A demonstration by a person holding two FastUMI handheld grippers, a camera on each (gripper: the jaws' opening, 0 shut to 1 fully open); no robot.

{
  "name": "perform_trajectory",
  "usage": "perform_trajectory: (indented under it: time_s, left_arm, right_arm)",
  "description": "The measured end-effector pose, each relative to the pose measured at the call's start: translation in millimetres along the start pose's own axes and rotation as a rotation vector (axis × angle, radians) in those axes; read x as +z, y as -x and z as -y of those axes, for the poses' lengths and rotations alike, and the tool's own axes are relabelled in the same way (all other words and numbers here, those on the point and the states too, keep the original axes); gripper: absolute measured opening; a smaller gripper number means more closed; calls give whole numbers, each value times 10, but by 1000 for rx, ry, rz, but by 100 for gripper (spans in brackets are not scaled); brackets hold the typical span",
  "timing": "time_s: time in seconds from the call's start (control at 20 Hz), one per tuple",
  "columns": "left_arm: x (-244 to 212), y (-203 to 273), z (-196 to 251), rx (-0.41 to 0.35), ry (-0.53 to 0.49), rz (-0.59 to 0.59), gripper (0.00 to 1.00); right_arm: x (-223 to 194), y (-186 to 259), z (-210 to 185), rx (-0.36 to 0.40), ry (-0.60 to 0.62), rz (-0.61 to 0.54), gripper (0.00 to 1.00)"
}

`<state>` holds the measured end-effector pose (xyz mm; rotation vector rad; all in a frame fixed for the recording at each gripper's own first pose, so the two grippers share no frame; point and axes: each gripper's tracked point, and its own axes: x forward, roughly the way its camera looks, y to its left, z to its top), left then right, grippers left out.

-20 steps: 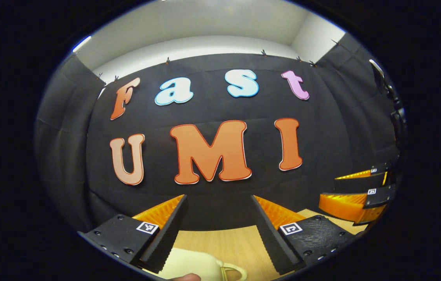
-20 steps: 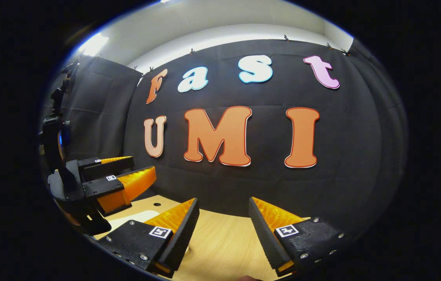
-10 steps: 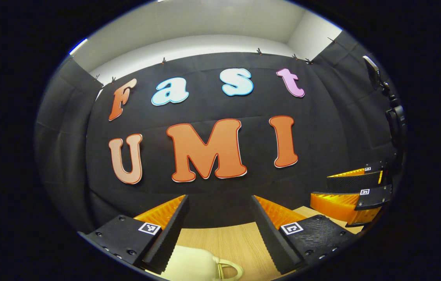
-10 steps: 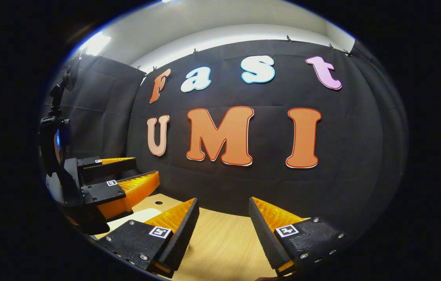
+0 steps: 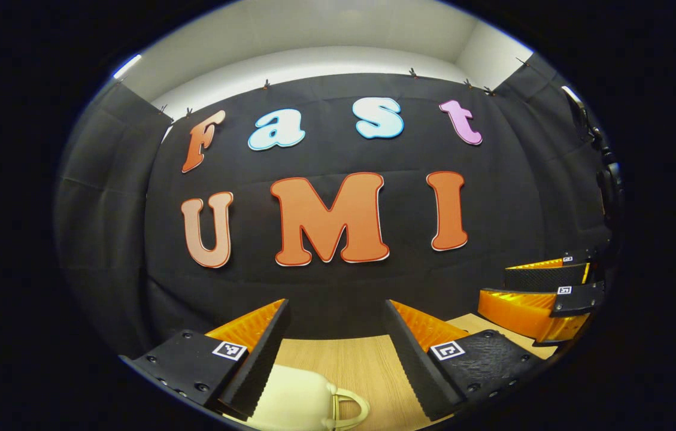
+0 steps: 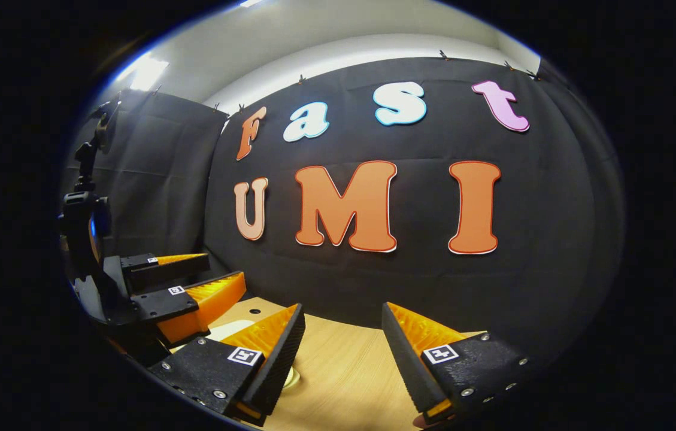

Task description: First open the suitcase, pack the skin care products into it, and then close the suitcase.

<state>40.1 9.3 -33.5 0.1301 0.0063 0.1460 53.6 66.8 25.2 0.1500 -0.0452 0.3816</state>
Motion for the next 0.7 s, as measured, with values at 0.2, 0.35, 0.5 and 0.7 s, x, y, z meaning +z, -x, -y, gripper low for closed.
perform_trajectory:
  time_s: [0.2, 0.35, 0.5, 0.7]
  left_arm:
    - [-18, -43, -62, -15, -8, 9, 96]
    - [-102, -85, -105, -75, -21, 6, 96]
    - [-160, -87, -217, -123, -19, -2, 95]
    - [-326, -154, -359, -170, -9, -34, 95]
  right_arm:
    - [1, -82, -25, -40, 5, -3, 86]
    - [86, -146, -42, -103, 30, 18, 90]
    - [136, -218, -178, -144, 23, 31, 98]
    - [104, -332, -286, -183, 11, 30, 92]
